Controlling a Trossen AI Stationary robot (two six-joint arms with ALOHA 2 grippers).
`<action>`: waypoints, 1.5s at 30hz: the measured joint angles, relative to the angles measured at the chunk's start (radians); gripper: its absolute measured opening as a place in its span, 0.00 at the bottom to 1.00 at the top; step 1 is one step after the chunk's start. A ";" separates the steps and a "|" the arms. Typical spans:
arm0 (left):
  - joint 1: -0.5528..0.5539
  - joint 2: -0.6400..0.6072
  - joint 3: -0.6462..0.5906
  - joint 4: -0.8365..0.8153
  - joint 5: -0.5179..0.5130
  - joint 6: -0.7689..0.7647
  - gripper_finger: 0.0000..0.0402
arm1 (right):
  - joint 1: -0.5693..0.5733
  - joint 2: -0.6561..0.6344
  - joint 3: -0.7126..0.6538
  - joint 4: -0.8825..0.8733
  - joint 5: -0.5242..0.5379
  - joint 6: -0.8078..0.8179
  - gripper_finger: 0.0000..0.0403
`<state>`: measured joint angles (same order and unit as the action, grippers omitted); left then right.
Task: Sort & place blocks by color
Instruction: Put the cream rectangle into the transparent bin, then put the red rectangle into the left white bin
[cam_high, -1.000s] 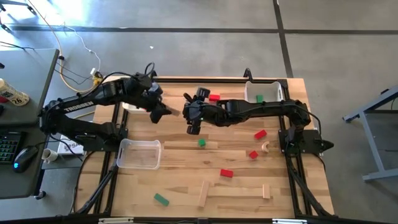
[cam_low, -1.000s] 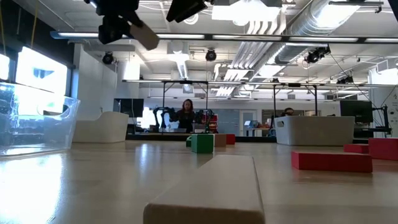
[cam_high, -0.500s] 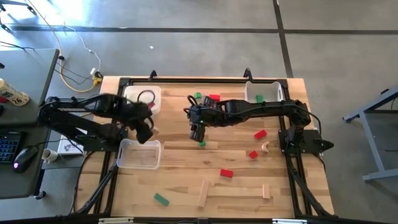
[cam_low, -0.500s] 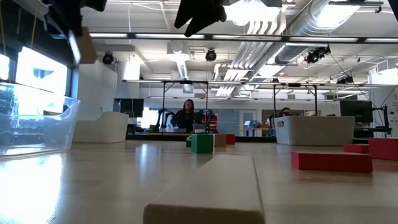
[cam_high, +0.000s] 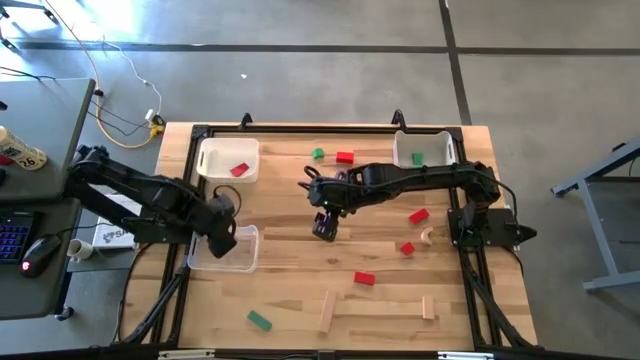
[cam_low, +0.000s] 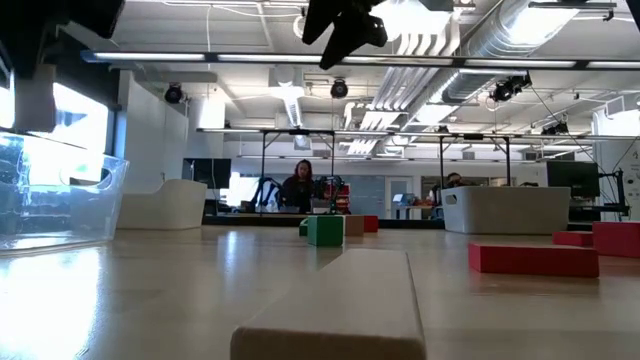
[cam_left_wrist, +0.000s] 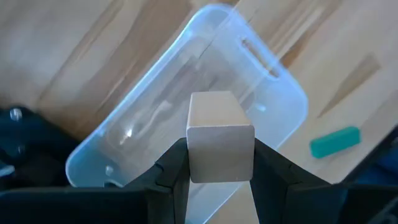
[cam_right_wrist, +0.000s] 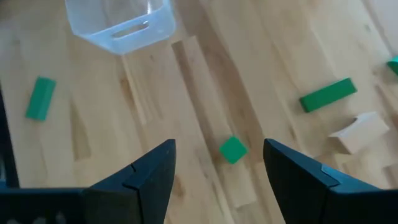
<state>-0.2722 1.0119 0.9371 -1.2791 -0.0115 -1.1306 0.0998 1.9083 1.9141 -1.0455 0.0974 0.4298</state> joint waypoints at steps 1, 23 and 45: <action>-0.016 0.000 -0.011 0.000 0.000 -0.025 0.26 | 0.006 0.000 0.000 -0.001 -0.001 0.000 0.57; -0.207 0.014 -0.177 0.086 0.035 -0.320 0.36 | 0.134 0.163 0.000 -0.103 -0.071 0.017 0.57; -0.205 0.013 -0.177 0.129 0.045 -0.411 0.52 | 0.228 0.175 -0.126 -0.226 -0.056 0.015 0.57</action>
<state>-0.4774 1.0248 0.7597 -1.1504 0.0334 -1.5417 0.3283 2.0829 1.7880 -1.2716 0.0410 0.4448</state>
